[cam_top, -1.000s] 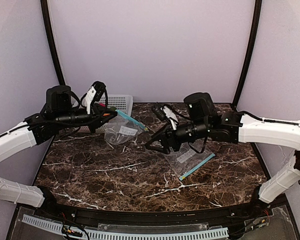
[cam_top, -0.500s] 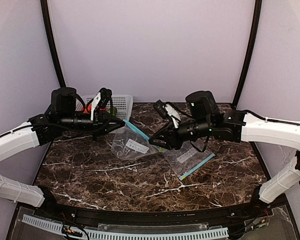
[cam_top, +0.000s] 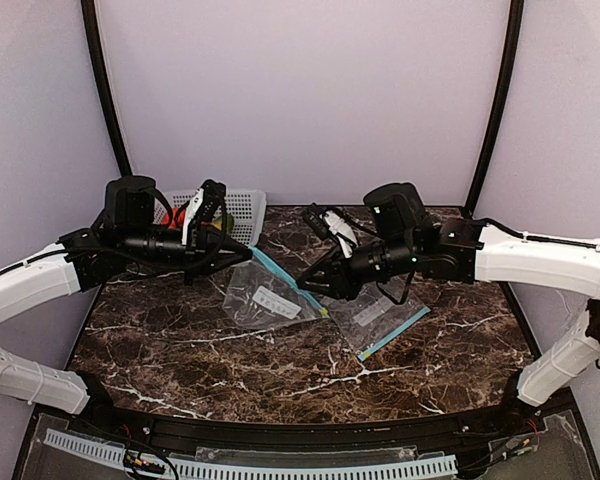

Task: Place the food in the zip-top bag and seal the zipper
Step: Pass from the left arm to the right, then open the zipper food storage bag at the center of the board.

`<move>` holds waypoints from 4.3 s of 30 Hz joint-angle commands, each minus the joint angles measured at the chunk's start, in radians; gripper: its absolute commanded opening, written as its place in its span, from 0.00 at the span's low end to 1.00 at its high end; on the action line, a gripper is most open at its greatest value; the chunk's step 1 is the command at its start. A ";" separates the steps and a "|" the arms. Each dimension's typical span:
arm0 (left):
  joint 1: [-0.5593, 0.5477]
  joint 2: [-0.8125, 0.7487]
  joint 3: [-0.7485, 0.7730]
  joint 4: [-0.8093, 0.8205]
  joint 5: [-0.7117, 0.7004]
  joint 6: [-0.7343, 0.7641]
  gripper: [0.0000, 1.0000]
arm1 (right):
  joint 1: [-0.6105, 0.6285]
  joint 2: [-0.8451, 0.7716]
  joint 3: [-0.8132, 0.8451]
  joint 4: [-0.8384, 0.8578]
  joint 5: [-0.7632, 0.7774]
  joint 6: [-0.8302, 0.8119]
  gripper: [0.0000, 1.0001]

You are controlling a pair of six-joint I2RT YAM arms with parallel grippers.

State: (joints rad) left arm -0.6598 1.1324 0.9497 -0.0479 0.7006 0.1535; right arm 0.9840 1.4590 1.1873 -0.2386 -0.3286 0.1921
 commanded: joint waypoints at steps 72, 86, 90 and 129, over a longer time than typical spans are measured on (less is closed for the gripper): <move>-0.143 0.205 -0.140 0.560 -0.439 -0.839 0.66 | -0.039 0.084 0.038 -0.120 0.358 0.175 0.00; -0.188 0.401 -0.133 0.707 -0.466 -0.986 0.52 | -0.004 0.108 0.039 -0.071 0.338 0.145 0.00; -0.189 0.426 -0.124 0.702 -0.489 -0.994 0.46 | 0.006 0.108 0.040 -0.066 0.340 0.132 0.00; -0.190 0.452 -0.100 0.501 -0.548 -0.964 0.01 | 0.040 0.142 0.094 -0.182 0.687 0.200 0.00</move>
State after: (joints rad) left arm -0.8455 1.6260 0.8486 0.5339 0.1696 -0.8474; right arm 1.0149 1.5883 1.2457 -0.3737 0.2180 0.3439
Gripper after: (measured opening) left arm 0.010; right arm 0.005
